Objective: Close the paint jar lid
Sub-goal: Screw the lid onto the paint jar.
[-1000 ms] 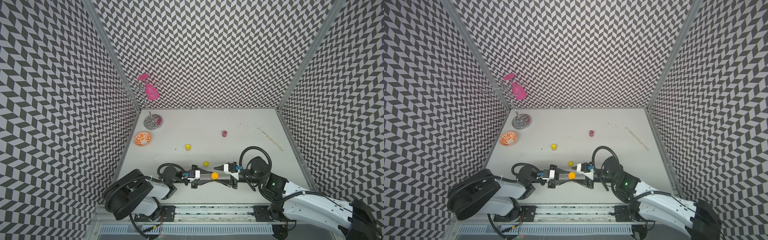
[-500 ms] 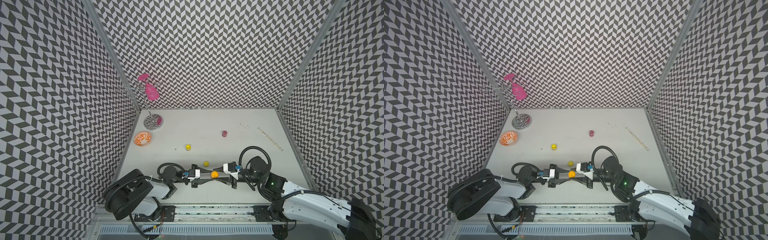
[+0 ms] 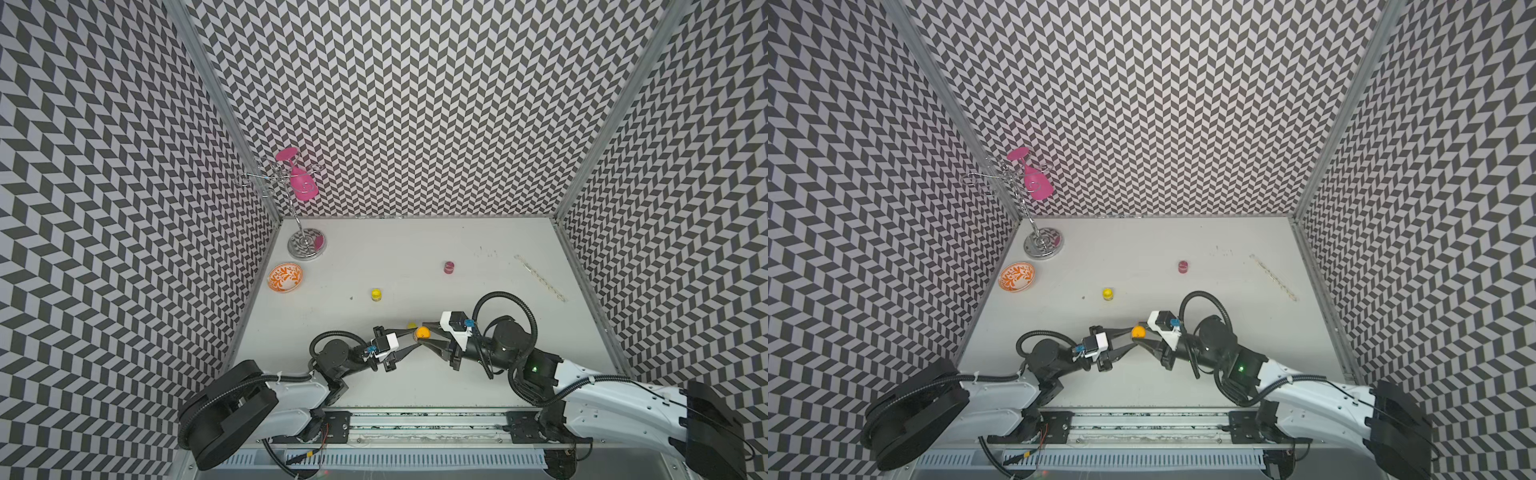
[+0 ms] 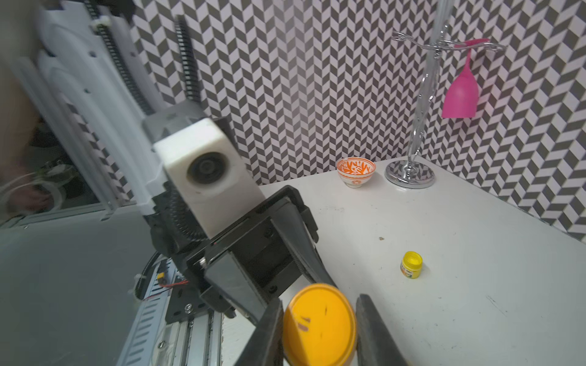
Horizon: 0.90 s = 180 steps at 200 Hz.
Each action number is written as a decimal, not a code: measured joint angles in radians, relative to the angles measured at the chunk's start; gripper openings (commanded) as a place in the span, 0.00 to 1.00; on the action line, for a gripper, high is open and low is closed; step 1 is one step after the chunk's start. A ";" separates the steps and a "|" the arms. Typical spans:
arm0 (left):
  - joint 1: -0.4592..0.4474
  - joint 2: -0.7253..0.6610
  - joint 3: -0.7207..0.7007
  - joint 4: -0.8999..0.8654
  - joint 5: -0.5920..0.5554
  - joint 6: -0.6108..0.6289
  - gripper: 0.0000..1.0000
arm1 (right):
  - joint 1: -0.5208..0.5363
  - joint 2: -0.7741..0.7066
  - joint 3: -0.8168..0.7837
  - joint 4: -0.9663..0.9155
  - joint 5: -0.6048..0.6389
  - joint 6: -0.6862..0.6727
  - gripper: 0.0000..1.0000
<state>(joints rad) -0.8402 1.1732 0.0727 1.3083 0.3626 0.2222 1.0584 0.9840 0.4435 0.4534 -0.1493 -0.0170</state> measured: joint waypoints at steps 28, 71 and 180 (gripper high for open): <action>-0.035 0.008 -0.005 -0.004 -0.193 0.093 0.24 | 0.047 0.085 0.034 0.035 0.182 0.115 0.10; -0.061 0.105 0.037 0.018 -0.473 0.238 0.23 | 0.086 0.272 0.154 0.041 0.451 0.301 0.10; -0.098 0.211 0.079 0.137 -0.703 0.355 0.25 | 0.166 0.275 0.147 -0.011 0.594 0.514 0.64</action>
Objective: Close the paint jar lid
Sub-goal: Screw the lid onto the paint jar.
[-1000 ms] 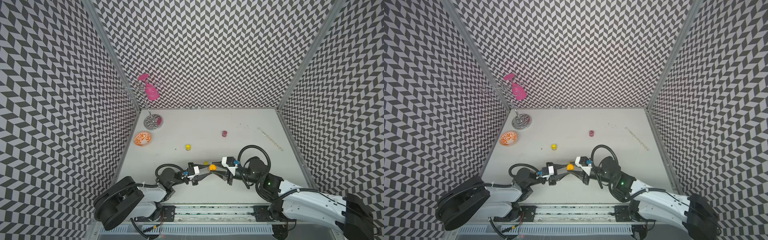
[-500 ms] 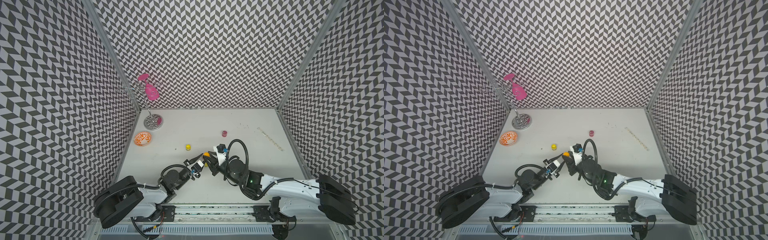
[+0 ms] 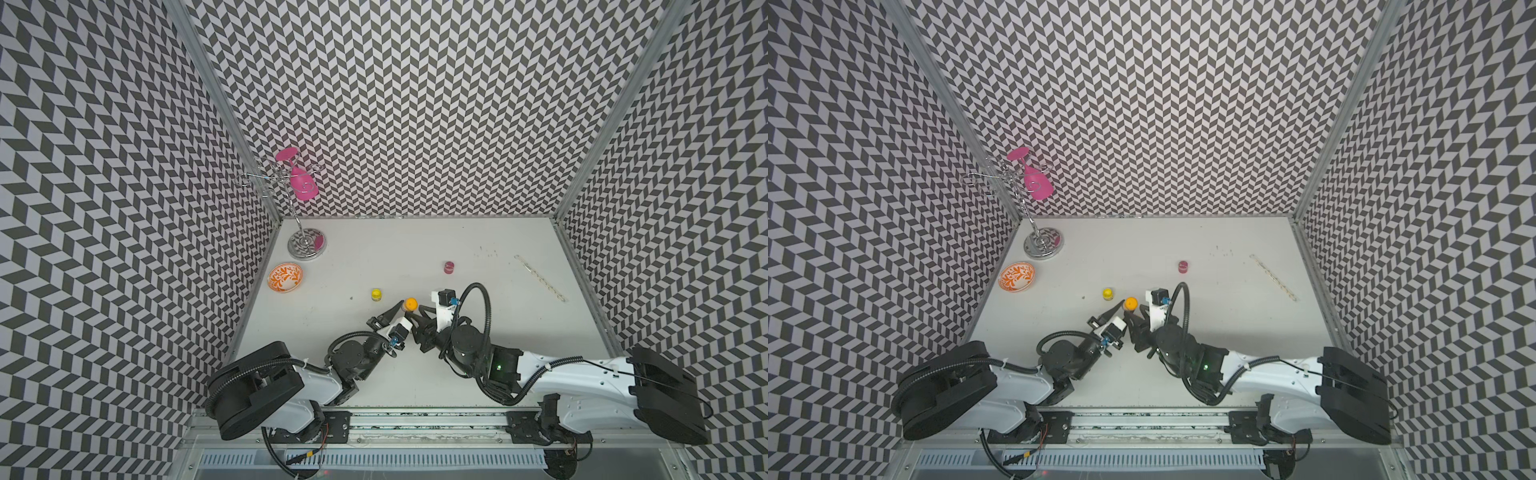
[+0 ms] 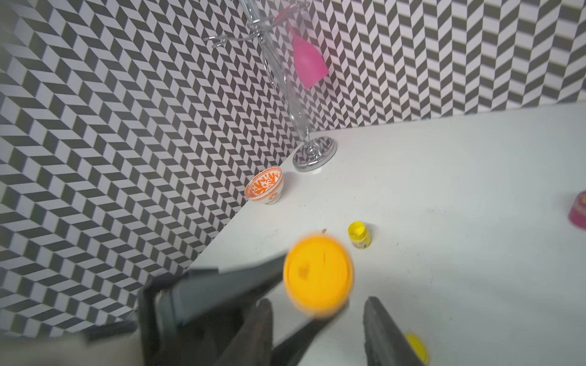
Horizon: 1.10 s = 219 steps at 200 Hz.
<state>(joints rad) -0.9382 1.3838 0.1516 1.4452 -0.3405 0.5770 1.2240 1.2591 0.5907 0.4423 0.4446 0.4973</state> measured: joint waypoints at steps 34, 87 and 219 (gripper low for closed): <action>0.018 -0.002 0.032 -0.003 -0.053 -0.036 0.25 | 0.024 -0.072 -0.071 -0.064 -0.041 0.010 0.76; 0.071 -0.025 0.031 -0.044 -0.020 -0.141 0.25 | 0.024 -0.220 -0.143 -0.167 -0.019 0.018 0.79; 0.193 0.000 0.027 -0.068 1.157 -0.415 0.26 | -0.196 -0.550 -0.186 -0.127 -0.668 -0.656 0.73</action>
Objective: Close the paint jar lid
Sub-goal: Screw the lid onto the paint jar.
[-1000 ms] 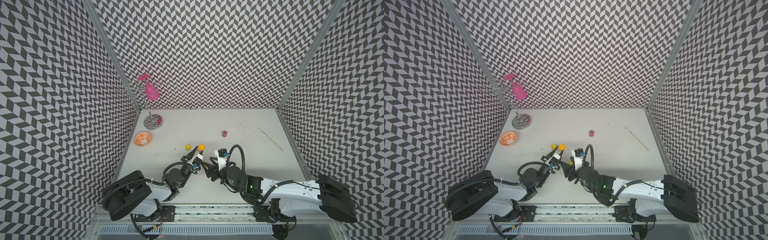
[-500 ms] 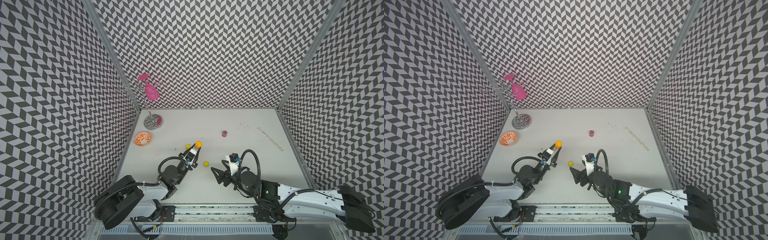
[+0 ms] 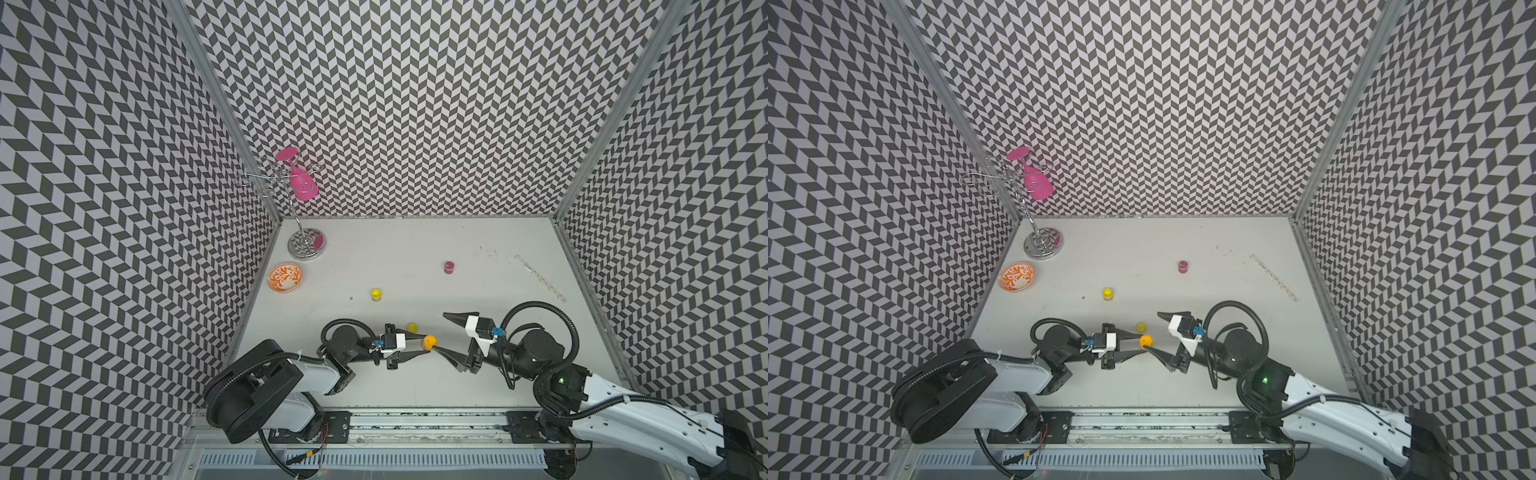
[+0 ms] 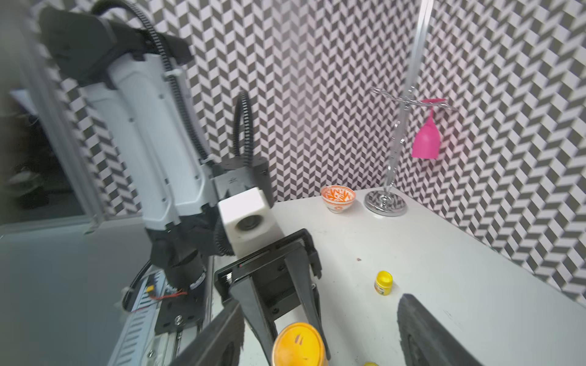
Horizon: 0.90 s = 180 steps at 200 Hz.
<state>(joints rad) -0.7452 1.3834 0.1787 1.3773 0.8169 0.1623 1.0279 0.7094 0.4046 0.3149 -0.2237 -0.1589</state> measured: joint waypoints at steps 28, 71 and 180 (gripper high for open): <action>0.000 0.004 0.010 0.021 0.073 -0.023 0.26 | -0.003 0.048 0.007 -0.038 -0.114 -0.056 0.69; 0.000 0.004 0.011 0.027 0.109 -0.032 0.26 | -0.004 0.099 0.019 -0.079 -0.171 -0.087 0.63; 0.000 0.004 0.015 0.026 0.116 -0.033 0.26 | -0.004 0.122 0.031 -0.080 -0.176 -0.086 0.36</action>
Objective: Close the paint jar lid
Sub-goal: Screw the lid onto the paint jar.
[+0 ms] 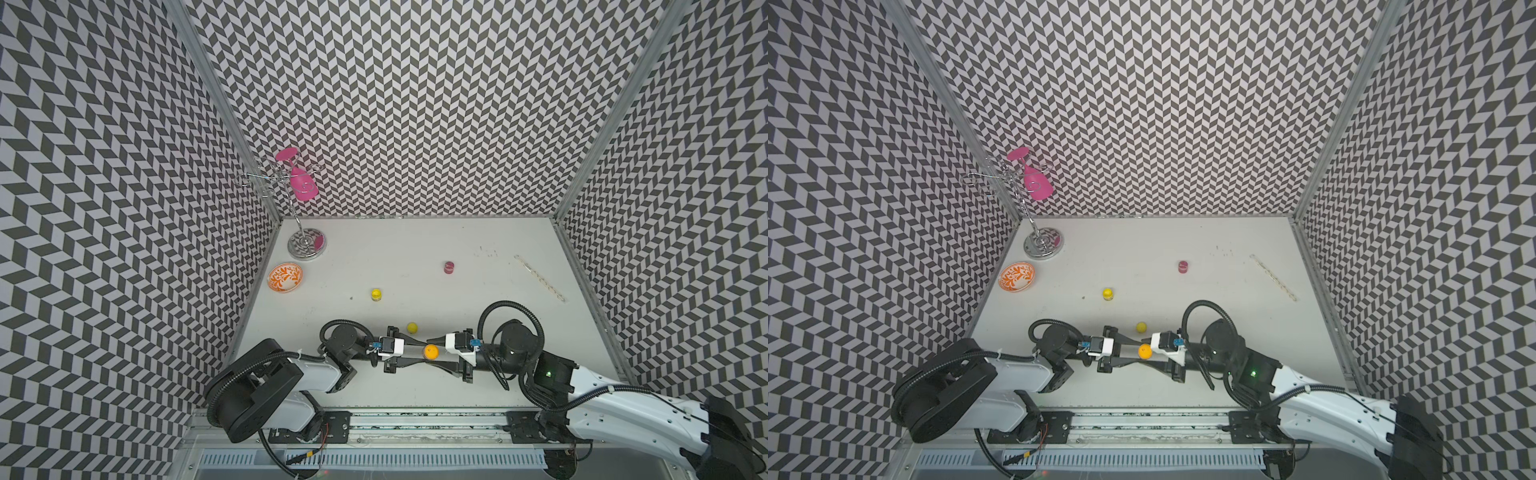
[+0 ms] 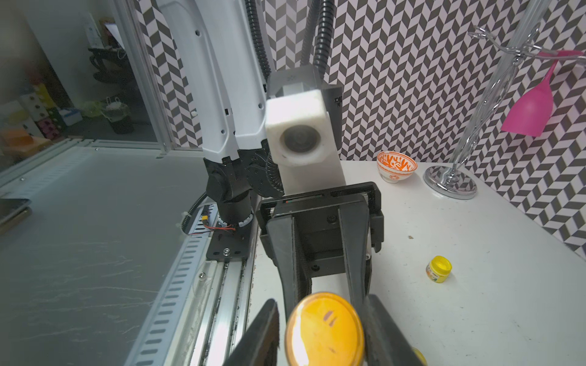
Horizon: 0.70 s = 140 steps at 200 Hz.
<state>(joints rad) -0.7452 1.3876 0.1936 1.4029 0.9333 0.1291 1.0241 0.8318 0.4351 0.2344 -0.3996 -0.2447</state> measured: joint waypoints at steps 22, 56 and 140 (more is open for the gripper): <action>0.000 0.000 0.000 -0.002 0.001 0.000 0.26 | 0.000 0.000 0.000 -0.001 0.001 -0.001 0.32; 0.000 -0.003 0.000 -0.006 -0.018 0.001 0.26 | 0.000 0.001 0.000 0.001 0.014 0.004 0.24; -0.122 -0.280 -0.087 -0.224 -0.622 0.185 0.25 | 0.135 0.158 0.002 0.248 0.480 0.263 0.10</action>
<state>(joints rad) -0.8673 1.1080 0.1070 1.1790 0.3111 0.3138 1.1591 0.9897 0.4370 0.4824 0.0807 0.0185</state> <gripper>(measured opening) 0.320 0.333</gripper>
